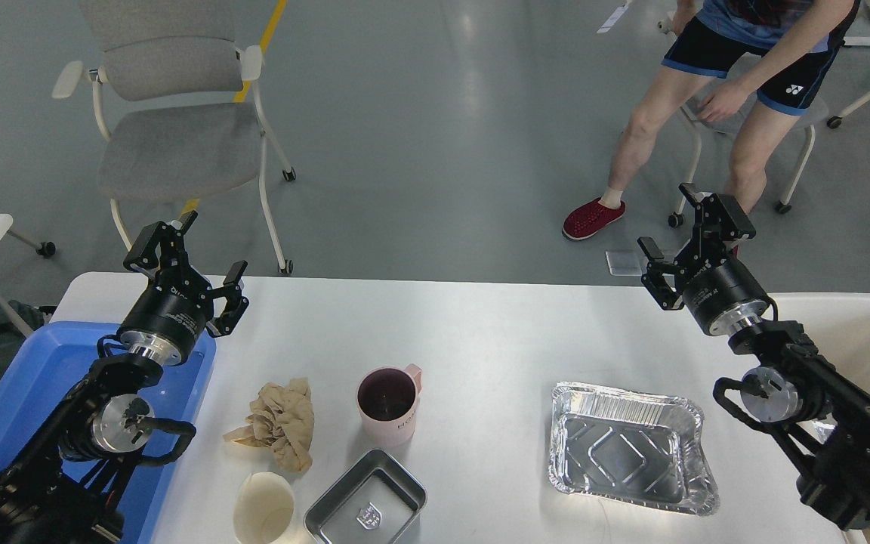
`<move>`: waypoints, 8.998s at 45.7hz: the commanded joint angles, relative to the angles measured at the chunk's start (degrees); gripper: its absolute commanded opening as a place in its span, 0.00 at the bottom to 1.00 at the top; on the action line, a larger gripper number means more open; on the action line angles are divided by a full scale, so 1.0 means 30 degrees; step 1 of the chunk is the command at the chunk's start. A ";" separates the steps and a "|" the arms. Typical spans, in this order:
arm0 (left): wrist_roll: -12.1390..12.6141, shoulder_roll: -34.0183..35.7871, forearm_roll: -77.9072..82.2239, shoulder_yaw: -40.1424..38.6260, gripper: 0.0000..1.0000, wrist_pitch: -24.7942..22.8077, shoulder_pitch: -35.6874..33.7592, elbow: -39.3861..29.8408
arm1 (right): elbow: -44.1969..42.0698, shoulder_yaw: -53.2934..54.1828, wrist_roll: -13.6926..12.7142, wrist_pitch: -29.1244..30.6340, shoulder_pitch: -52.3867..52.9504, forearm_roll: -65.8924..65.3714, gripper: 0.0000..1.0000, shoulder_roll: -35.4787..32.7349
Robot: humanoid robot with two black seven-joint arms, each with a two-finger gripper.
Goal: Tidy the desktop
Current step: 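Move the left gripper toward the pink mug, then grasp the pink mug by its rim with the left gripper, then lift the pink mug and place it in the blue tray, then reach the left gripper to the small metal box and grasp it, then lift the metal box and drop it into the blue tray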
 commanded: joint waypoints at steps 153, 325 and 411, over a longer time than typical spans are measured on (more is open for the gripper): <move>0.7880 0.2431 1.3564 2.0039 0.00 -0.5185 -1.0219 0.1025 | 0.0118 0.0147 0.0059 0.0088 -0.1148 -0.0030 1.00 -0.0356; 0.8466 0.4898 1.1952 1.9189 0.80 -1.5111 -1.2417 -0.0444 | 0.0060 0.0089 0.0059 0.0117 -0.1265 -0.0059 1.00 0.0083; 0.8348 0.0264 1.3420 2.0102 0.00 -1.4266 -1.5313 0.2577 | 0.0089 0.0147 0.0147 0.0059 -0.1441 -0.0059 1.00 -0.0327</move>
